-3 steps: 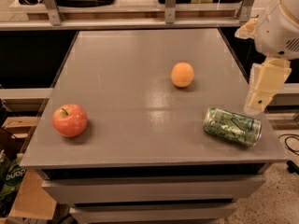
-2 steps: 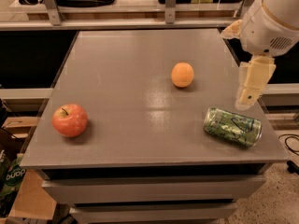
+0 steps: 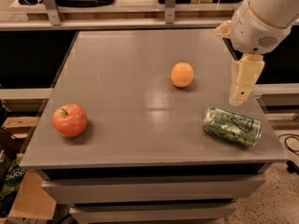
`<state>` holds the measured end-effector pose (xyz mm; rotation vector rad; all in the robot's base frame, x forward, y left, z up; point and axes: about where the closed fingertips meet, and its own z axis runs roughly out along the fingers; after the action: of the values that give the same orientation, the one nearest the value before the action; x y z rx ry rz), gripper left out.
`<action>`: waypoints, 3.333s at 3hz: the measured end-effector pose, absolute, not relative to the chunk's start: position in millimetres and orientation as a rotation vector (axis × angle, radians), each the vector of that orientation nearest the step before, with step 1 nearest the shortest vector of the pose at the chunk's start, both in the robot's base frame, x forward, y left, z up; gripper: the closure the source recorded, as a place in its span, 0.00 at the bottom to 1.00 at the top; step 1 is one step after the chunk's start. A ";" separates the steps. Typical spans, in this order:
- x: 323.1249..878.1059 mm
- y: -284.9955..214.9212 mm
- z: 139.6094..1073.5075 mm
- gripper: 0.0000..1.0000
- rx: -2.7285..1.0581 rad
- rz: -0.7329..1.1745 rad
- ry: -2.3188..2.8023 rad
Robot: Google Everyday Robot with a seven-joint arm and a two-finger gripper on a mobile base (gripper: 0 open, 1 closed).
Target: Move orange near apple
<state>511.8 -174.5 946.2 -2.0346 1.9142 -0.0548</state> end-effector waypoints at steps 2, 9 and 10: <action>547.5 -177.4 938.2 0.00 -2.180 -0.154 1.743; 603.5 -95.4 859.6 0.40 -2.609 -0.054 1.249; 612.0 -101.7 844.3 0.64 -2.617 -0.017 1.277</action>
Offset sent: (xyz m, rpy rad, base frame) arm 0.0646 -0.0016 -0.0168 -0.1044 -0.1032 0.2934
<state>612.0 -101.7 844.3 -2.6167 1.2774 -0.0170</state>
